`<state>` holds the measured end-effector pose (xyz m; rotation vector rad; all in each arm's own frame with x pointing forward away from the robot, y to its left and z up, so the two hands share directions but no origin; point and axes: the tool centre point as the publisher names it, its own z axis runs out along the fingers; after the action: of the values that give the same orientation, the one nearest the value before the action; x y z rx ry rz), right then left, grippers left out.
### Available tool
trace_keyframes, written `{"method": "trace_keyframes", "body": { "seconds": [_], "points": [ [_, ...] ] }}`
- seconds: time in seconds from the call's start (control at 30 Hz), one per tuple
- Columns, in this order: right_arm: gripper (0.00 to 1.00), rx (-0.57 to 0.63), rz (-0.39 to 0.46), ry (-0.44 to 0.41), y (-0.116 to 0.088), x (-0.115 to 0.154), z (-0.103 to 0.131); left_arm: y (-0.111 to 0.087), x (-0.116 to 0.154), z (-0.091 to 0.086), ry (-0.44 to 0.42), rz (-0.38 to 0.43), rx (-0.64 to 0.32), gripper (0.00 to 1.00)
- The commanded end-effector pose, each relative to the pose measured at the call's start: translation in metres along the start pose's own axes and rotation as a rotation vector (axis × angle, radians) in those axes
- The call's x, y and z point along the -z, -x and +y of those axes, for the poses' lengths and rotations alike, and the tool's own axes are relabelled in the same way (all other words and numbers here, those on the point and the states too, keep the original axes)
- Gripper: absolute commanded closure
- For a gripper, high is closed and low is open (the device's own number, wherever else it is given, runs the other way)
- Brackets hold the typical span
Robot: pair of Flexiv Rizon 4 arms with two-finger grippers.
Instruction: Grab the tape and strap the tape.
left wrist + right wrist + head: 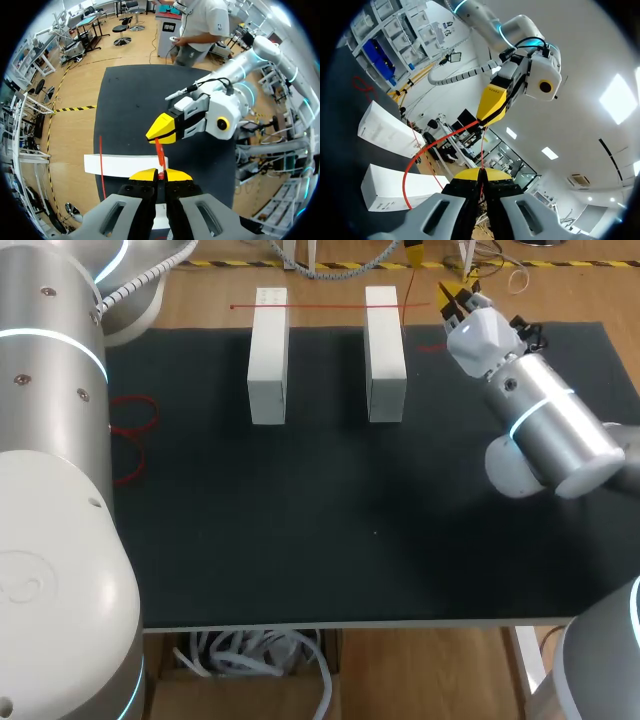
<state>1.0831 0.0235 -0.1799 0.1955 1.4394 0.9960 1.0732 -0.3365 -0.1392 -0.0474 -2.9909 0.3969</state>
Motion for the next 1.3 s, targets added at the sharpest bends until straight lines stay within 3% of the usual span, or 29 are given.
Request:
{"method": "trace_keyframes", "body": {
  "seconds": [0.03,1.3],
  "points": [
    [1.00,-0.005,-0.001,0.012,-0.001,-0.002,-0.004,0.001,0.002,-0.001,0.006,0.005,0.003,1.00],
    [1.00,0.010,-0.052,-0.014,-0.007,-0.008,0.012,0.001,0.002,-0.001,0.006,0.005,0.003,1.00]
  ]
}}
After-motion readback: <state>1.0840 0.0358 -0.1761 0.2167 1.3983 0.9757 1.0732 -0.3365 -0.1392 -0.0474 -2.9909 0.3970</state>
